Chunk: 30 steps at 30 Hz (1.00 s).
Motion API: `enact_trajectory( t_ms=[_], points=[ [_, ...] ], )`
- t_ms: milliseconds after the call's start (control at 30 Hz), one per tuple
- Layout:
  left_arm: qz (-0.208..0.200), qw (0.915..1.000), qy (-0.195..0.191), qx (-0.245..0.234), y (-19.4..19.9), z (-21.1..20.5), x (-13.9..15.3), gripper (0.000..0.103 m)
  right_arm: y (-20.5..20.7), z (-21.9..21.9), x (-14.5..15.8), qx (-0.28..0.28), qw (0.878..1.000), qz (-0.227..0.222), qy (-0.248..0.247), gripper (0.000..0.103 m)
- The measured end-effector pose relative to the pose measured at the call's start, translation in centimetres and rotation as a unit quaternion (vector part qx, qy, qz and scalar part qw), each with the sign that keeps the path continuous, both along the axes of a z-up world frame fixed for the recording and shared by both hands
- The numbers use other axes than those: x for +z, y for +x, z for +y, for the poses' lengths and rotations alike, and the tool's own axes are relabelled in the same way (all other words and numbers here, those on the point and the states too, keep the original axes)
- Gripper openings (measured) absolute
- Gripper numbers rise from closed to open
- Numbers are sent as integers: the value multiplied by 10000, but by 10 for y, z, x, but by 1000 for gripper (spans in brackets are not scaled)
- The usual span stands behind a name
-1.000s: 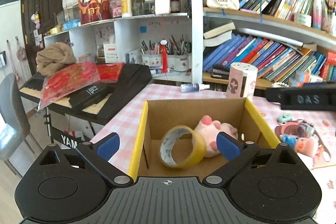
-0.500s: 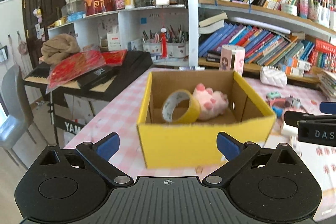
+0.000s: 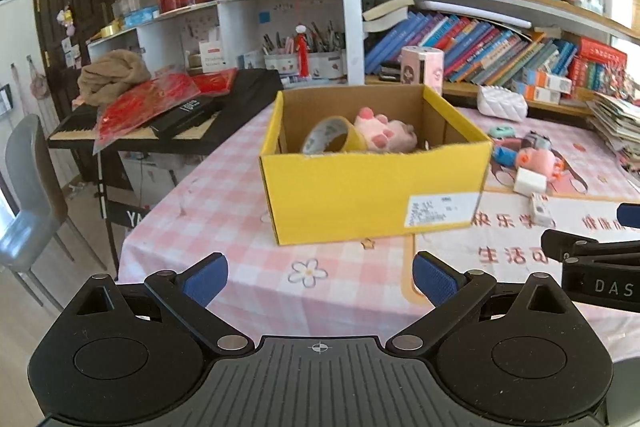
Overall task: Organize objects
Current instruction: 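Withdraw both tools from the box and move toward the remaining items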
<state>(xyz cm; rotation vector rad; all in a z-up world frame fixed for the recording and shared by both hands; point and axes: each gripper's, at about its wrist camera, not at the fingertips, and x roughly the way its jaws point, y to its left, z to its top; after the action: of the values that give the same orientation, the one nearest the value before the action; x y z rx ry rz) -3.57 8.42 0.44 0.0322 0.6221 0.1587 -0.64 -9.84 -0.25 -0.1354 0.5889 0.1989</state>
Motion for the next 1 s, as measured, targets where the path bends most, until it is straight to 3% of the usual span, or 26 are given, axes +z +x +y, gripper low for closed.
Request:
enact_trajectory(
  t_ms=[467, 1000],
  points=[
    [255, 9989, -71, -385, -17, -20, -9, 100, -31, -22, -11, -398, 9984, 408, -25, 94],
    [307, 9936, 72, -1086, 2, -70, -14, 100, -39, -73, -19, -1237, 9908, 553, 44, 95]
  ],
)
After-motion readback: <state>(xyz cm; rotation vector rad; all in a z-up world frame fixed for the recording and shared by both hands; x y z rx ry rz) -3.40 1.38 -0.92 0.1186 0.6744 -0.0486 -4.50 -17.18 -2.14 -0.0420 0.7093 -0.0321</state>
